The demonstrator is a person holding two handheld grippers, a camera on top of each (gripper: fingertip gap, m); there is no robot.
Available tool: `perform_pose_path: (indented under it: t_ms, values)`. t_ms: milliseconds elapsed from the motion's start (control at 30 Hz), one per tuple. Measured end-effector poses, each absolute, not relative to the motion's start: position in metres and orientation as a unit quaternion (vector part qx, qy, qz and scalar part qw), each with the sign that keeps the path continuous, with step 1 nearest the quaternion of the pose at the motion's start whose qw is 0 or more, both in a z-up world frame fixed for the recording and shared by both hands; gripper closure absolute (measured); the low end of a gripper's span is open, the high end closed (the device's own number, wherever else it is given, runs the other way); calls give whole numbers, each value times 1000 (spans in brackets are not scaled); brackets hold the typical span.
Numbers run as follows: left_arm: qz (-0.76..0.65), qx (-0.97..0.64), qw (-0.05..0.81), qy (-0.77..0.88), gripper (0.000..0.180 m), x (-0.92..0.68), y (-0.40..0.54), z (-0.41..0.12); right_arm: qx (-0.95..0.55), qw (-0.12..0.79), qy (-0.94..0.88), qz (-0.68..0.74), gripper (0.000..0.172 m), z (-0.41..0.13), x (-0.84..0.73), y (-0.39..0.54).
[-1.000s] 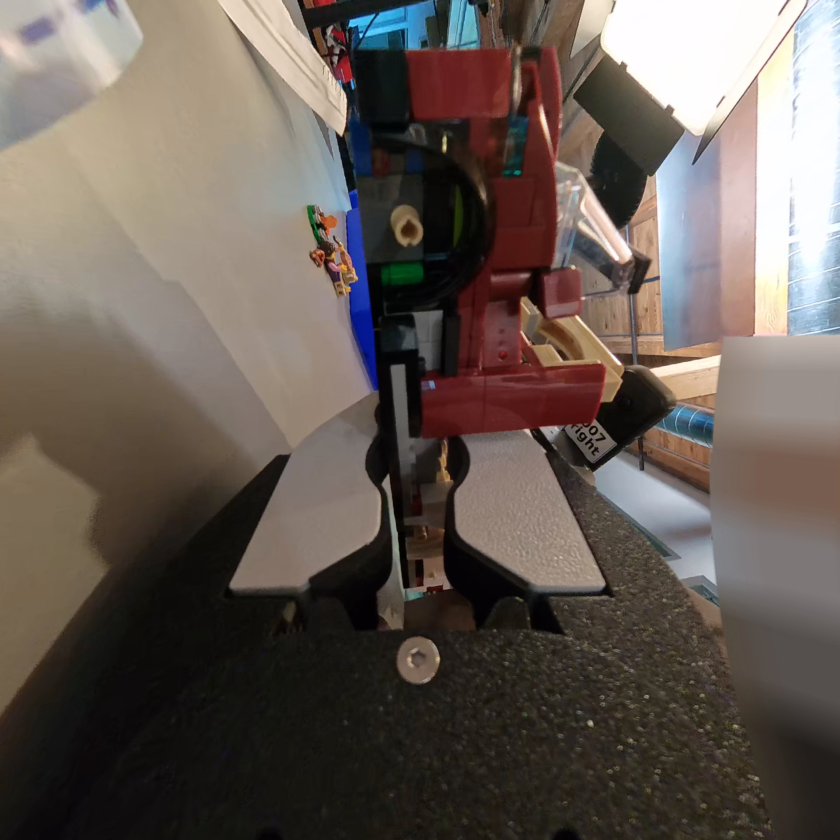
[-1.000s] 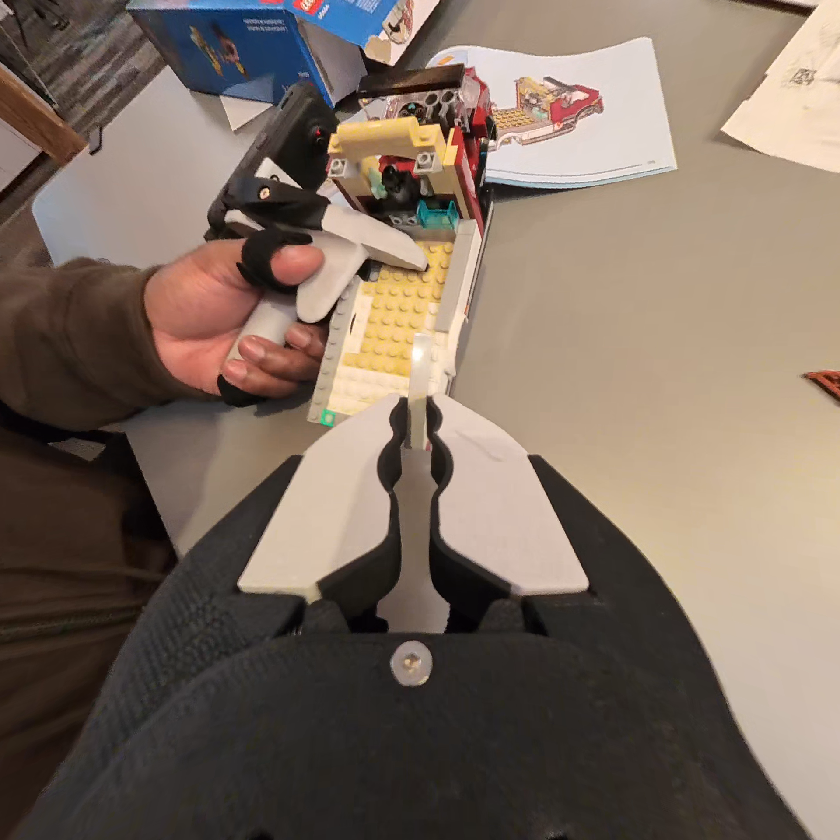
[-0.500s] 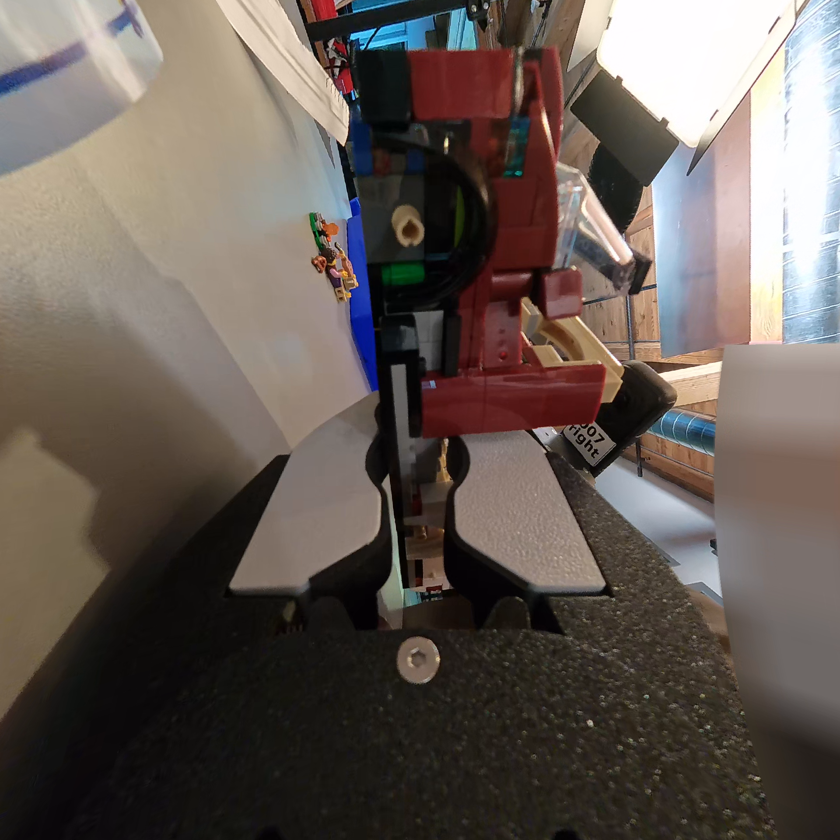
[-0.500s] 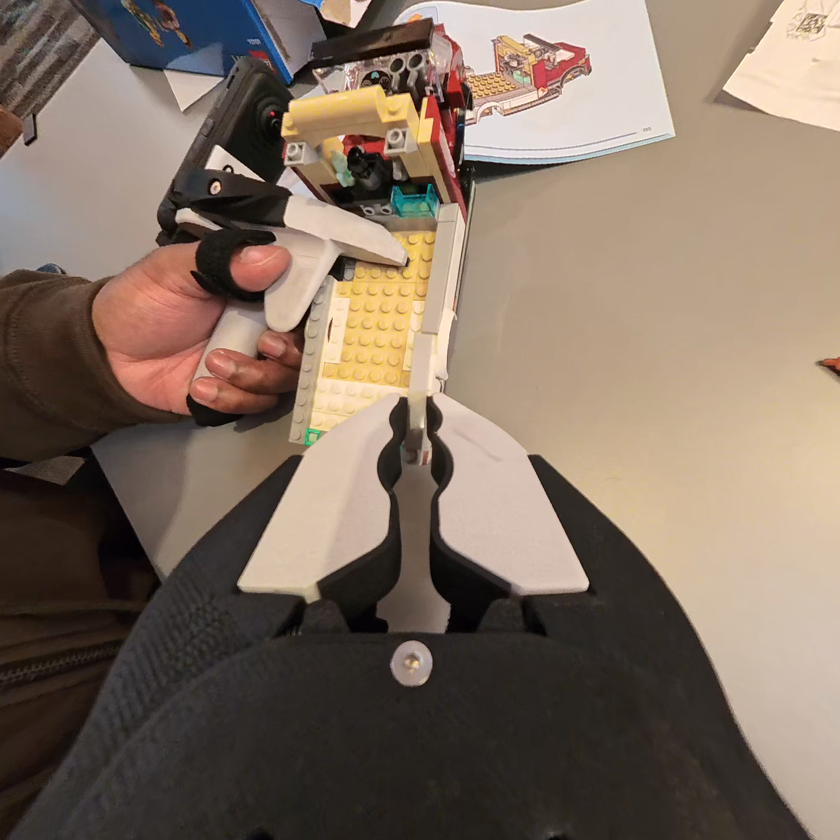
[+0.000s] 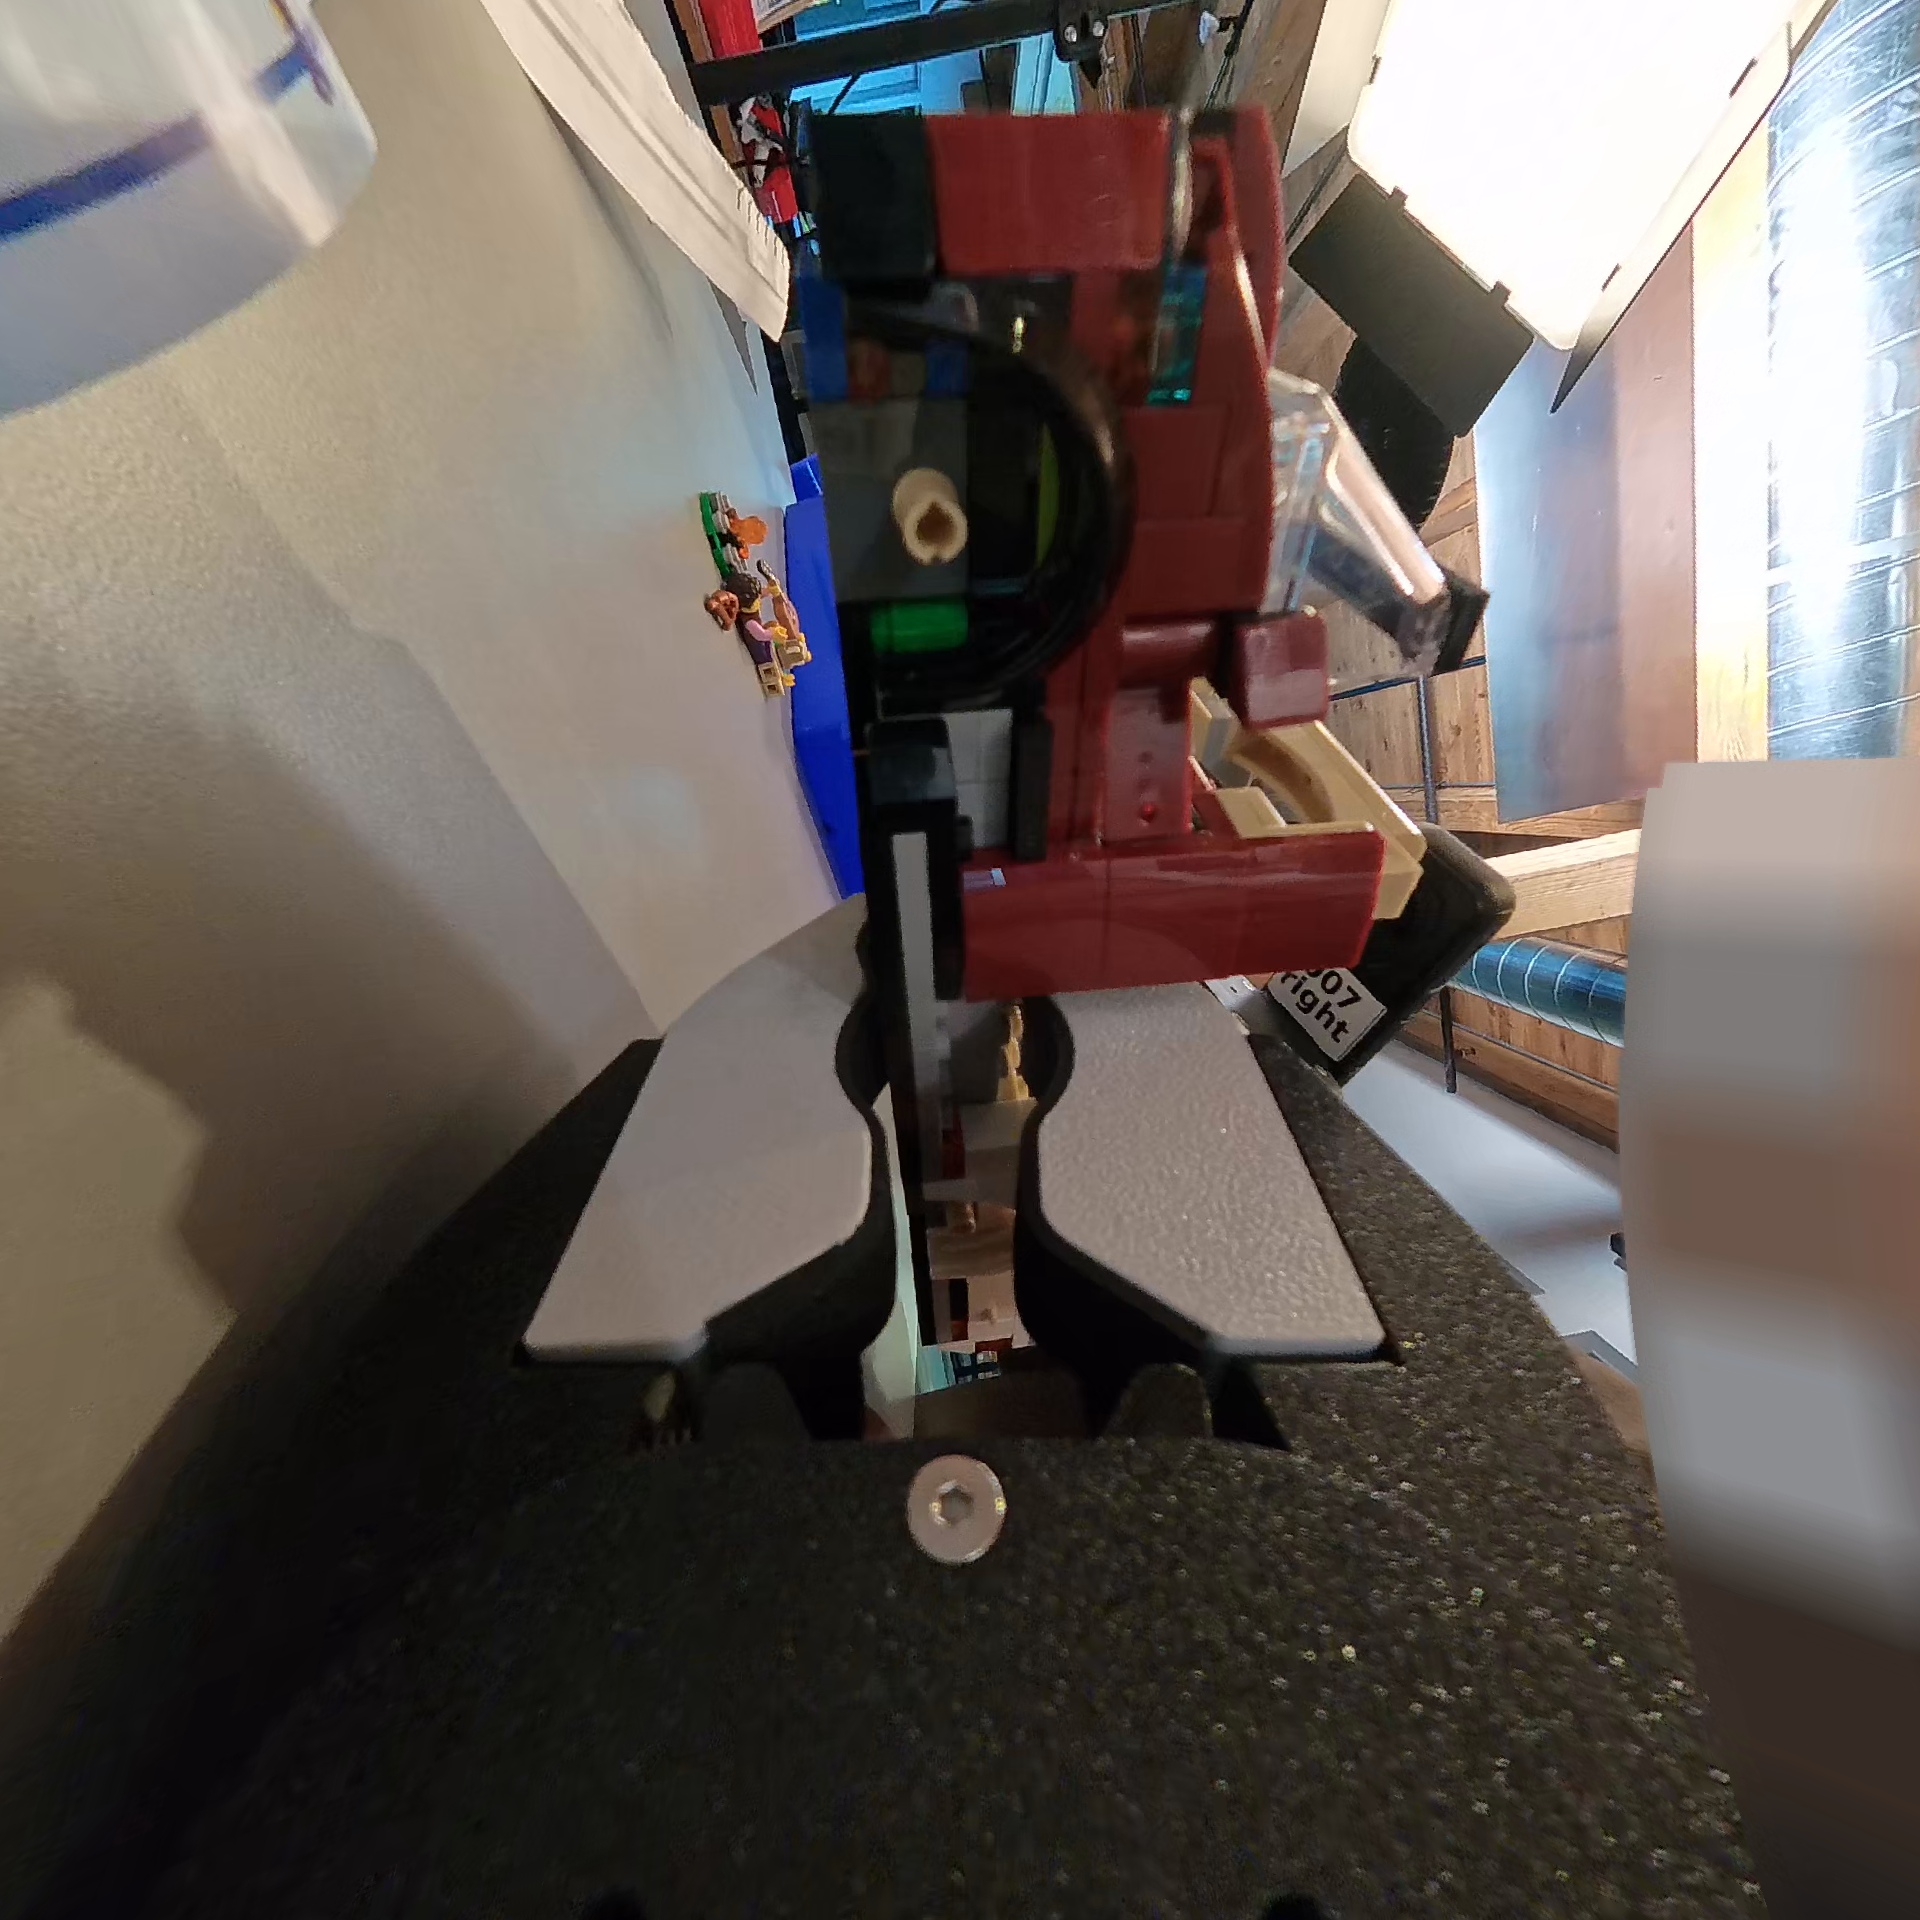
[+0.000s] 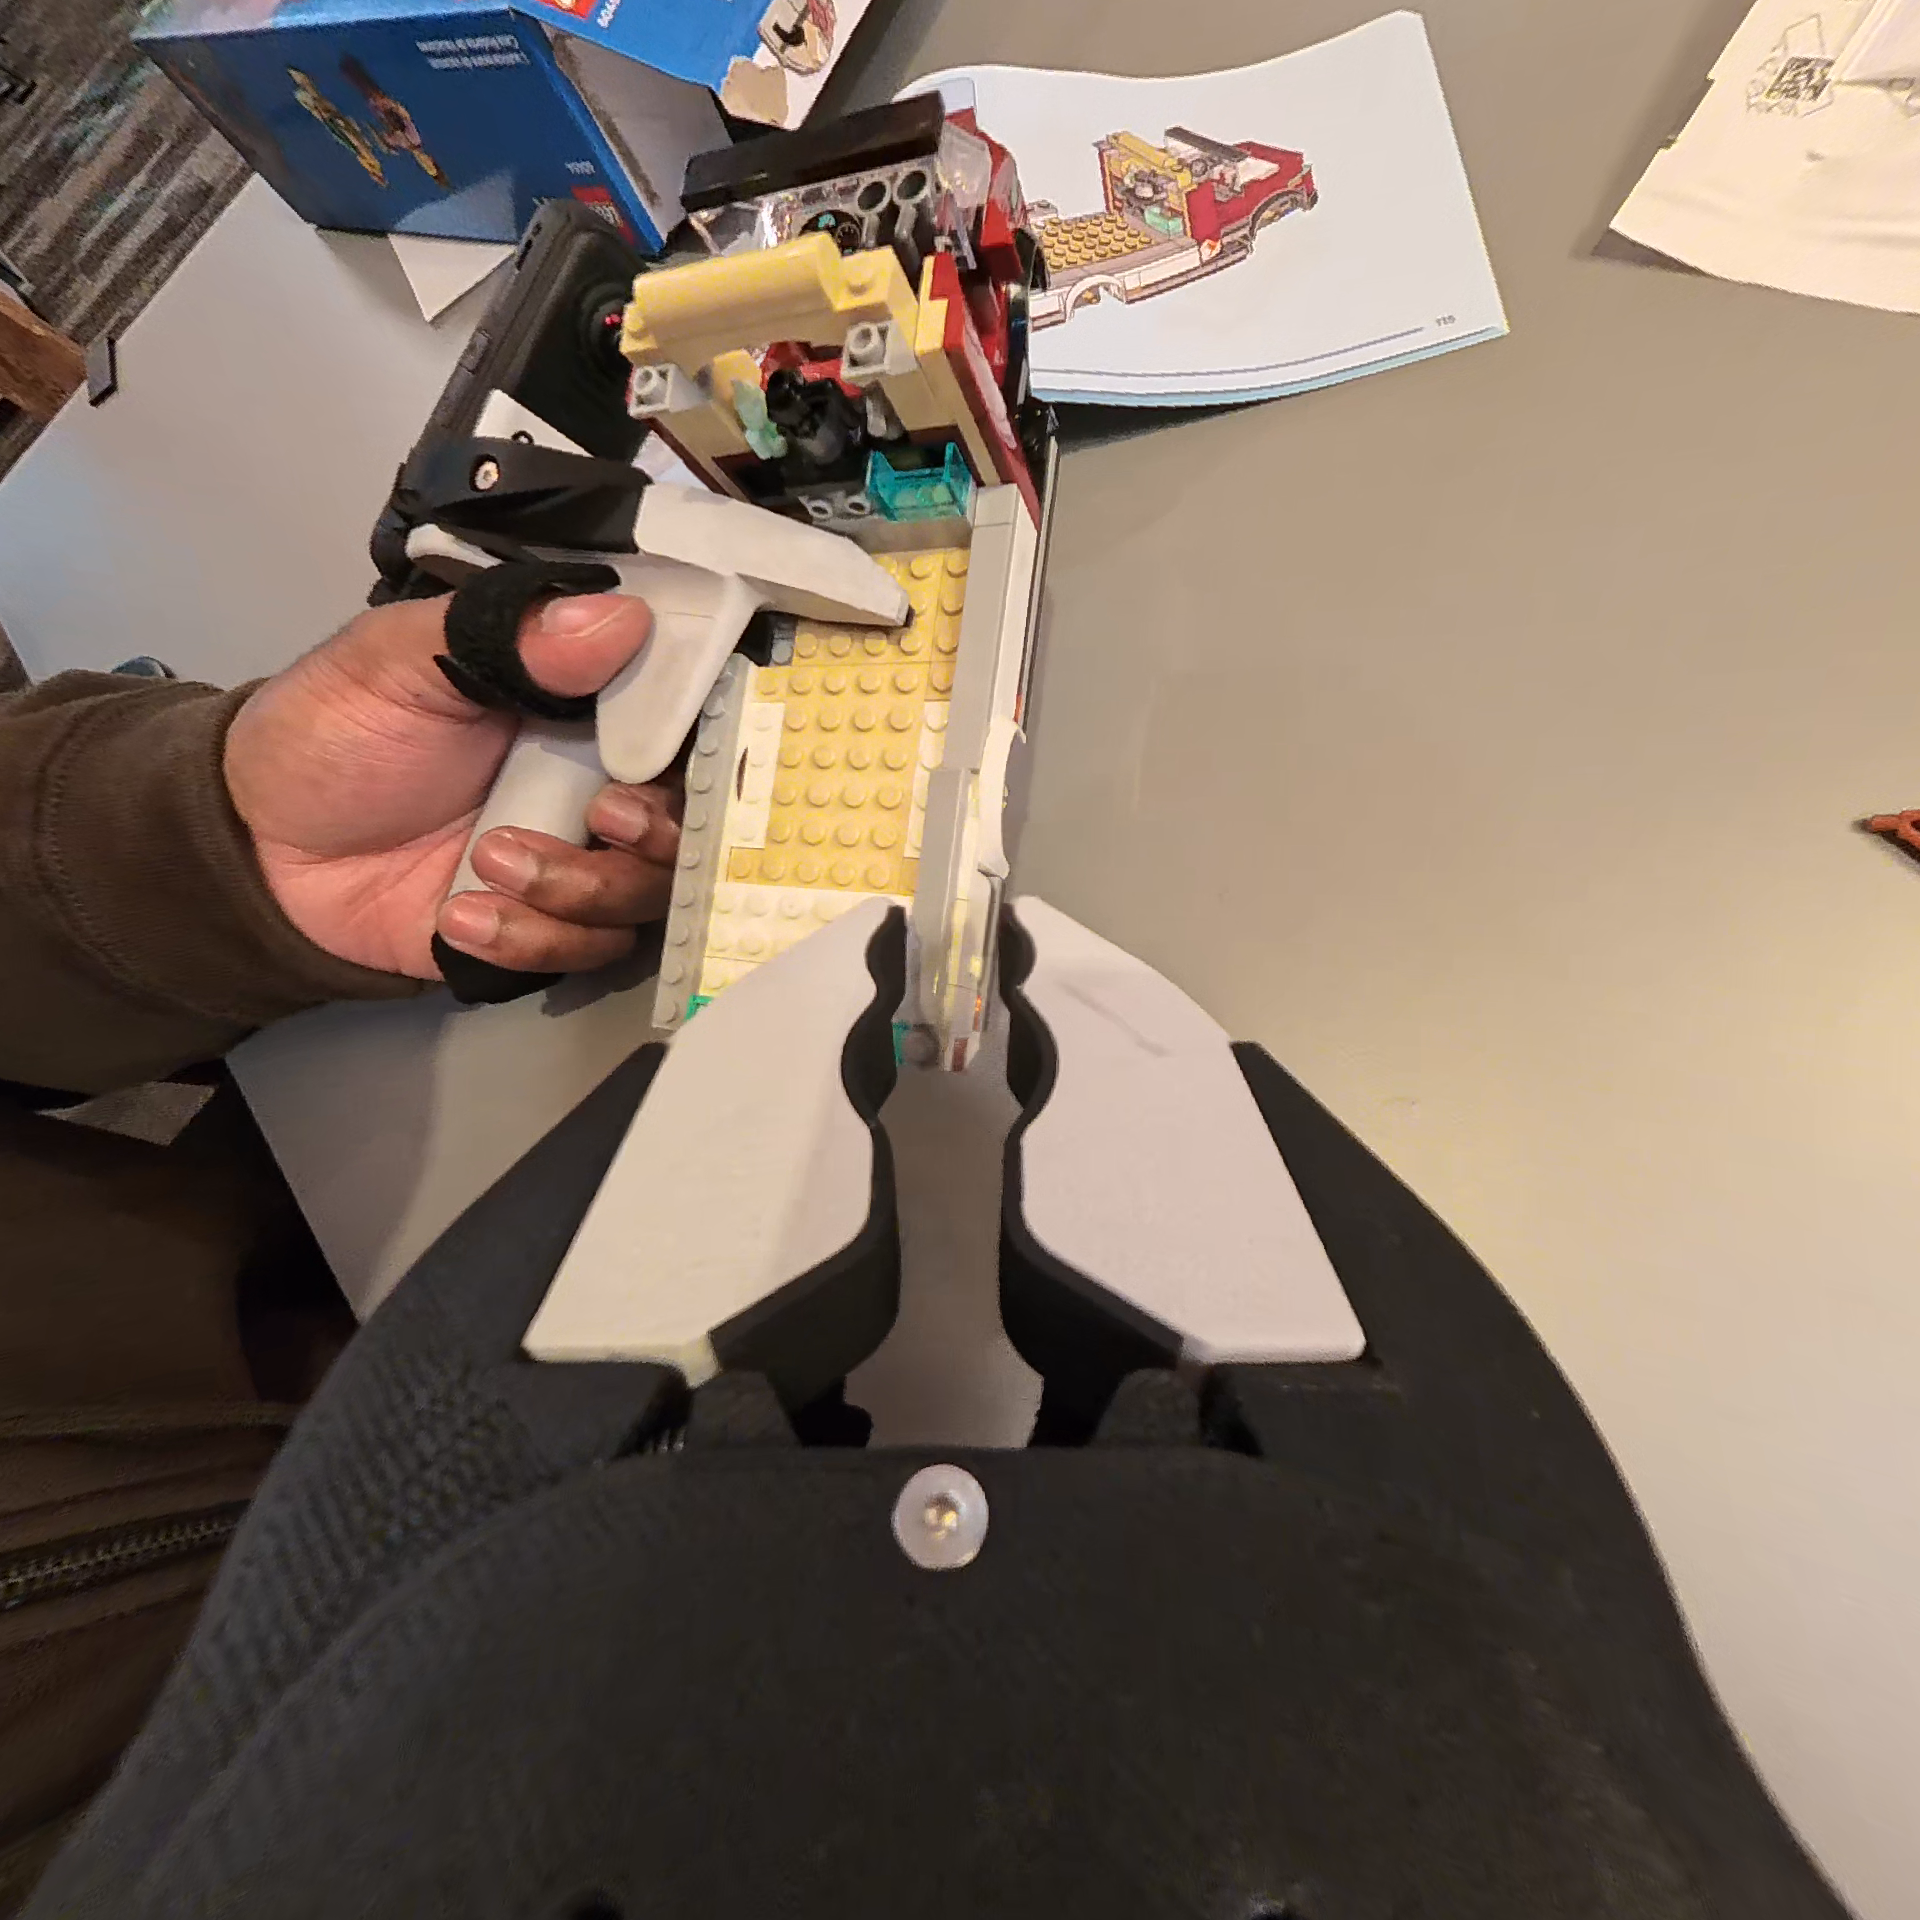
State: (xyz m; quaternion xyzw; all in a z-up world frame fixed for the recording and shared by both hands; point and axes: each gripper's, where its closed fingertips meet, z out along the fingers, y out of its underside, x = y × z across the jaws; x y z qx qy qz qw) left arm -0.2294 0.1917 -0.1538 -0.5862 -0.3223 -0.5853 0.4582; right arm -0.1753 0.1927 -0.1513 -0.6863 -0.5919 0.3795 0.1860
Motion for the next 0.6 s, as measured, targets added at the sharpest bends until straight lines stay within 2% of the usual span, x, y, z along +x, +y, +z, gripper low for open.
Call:
perform_pose_path:
  t_ms: [300, 467, 600]
  values:
    - [-599, -590, 451, -300, 160, -223, 194, -150, -686, 191, -563, 419, 143, -151, -168, 224]
    - [-623, -596, 433, -261, 160, -212, 205, -145, -635, 118, -564, 514, 119, -152, -179, 226]
    - [-620, -615, 422, -244, 160, -209, 221, -145, -583, 56, -529, 614, 114, -138, -197, 235]
